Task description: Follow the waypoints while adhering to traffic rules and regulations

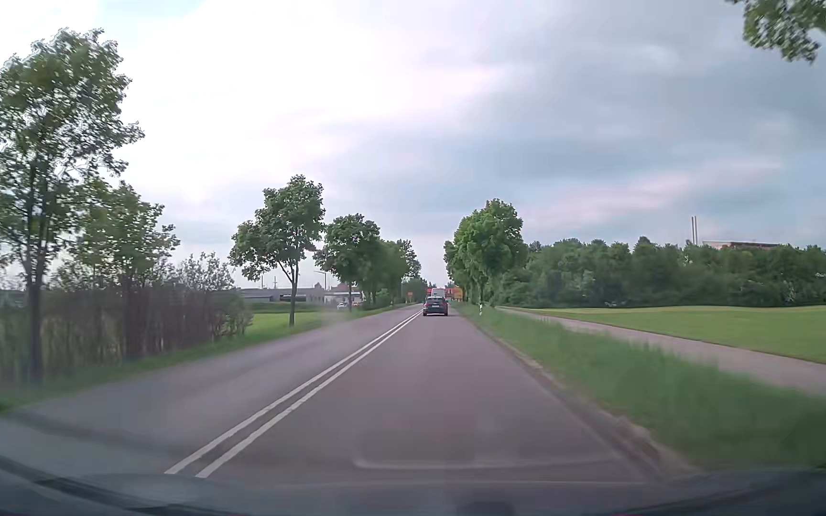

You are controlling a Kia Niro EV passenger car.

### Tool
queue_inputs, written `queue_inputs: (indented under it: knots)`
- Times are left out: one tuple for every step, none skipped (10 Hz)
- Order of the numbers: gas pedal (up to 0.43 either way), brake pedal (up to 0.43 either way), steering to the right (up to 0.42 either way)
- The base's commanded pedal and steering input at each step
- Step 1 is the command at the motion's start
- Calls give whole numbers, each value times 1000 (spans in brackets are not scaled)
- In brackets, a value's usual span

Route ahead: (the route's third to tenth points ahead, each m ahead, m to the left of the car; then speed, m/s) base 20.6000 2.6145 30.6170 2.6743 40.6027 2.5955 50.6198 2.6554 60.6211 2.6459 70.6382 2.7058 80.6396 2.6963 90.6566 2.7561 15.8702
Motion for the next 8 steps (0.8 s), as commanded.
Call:
queue_inputs:
  knots:
    - [130, 0, -2]
    - [130, 0, -2]
    - [130, 0, -2]
    - [130, 0, -2]
    - [130, 0, -2]
    - [130, 0, -2]
    - [130, 0, -2]
    - [138, 0, -2]
